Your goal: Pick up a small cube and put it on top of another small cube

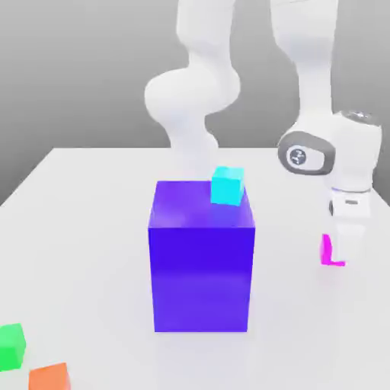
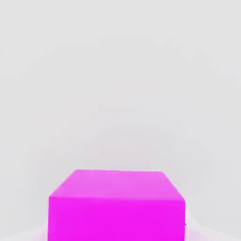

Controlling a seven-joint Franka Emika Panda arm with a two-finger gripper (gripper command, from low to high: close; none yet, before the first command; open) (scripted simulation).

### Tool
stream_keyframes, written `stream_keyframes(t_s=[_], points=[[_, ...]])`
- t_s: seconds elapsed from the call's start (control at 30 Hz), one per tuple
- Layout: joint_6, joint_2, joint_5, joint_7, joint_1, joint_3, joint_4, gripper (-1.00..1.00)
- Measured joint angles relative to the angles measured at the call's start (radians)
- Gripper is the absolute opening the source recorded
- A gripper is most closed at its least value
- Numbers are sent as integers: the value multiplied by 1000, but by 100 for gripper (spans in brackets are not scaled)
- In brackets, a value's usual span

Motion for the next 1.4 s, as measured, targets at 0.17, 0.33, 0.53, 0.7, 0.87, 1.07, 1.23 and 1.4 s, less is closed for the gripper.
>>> stream_keyframes(t_s=[0.17,0.33,0.53,0.7,0.87,1.07,1.23,1.4], points=[[-74,-14,-32,-30,-61,-36,73,-100],[-126,55,-74,-111,-160,-119,199,-100],[-197,109,-19,-305,-342,-231,310,-100],[-255,151,34,-473,-508,-312,399,-100],[-311,190,90,-643,-670,-393,488,-100],[-371,210,168,-848,-873,-479,559,-100],[-352,256,283,-1019,-1034,-503,577,-100],[-296,323,332,-1058,-1069,-470,582,100]])
